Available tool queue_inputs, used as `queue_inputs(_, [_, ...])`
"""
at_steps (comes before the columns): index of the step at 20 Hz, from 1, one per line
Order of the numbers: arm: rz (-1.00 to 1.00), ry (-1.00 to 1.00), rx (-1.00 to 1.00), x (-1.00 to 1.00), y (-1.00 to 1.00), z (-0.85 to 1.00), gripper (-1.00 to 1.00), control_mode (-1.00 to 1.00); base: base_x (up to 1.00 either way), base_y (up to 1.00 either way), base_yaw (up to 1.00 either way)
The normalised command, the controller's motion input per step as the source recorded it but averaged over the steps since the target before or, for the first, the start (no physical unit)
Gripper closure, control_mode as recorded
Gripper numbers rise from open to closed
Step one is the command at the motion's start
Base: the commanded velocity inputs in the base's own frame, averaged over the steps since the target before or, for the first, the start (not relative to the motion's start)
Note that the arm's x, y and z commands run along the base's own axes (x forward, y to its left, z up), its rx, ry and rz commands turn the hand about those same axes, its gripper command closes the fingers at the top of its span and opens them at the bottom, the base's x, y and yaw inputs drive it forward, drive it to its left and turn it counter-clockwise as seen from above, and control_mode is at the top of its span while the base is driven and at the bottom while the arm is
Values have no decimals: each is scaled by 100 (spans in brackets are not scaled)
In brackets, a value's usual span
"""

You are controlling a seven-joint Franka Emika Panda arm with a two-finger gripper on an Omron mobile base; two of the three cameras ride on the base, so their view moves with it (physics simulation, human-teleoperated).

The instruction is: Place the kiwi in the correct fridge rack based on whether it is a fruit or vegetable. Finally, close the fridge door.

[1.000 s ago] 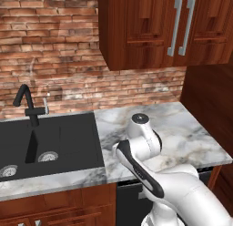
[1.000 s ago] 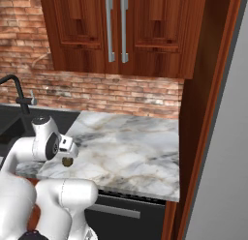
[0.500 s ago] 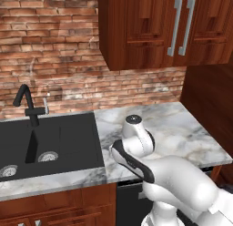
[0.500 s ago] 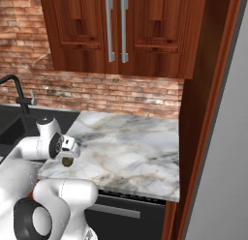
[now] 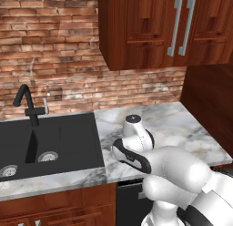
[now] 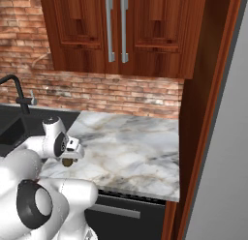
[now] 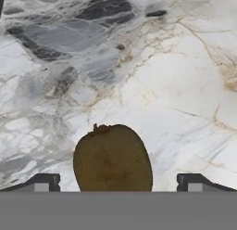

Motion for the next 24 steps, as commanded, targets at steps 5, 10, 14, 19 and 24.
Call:
queue_inputs(5, [0,0,0,0,-13,-38,-100,-100,0,0,0])
queue_inputs(10, [0,0,0,0,-1,-52,-100,-100,0,0,0])
queue_inputs(14, [0,0,0,2,0,-48,100,-100,0,0,0])
queue_inputs(19, [0,-4,0,0,0,-13,100,-100,0,0,0])
queue_inputs(24, [0,-9,1,-7,-11,-3,100,-100,0,0,0])
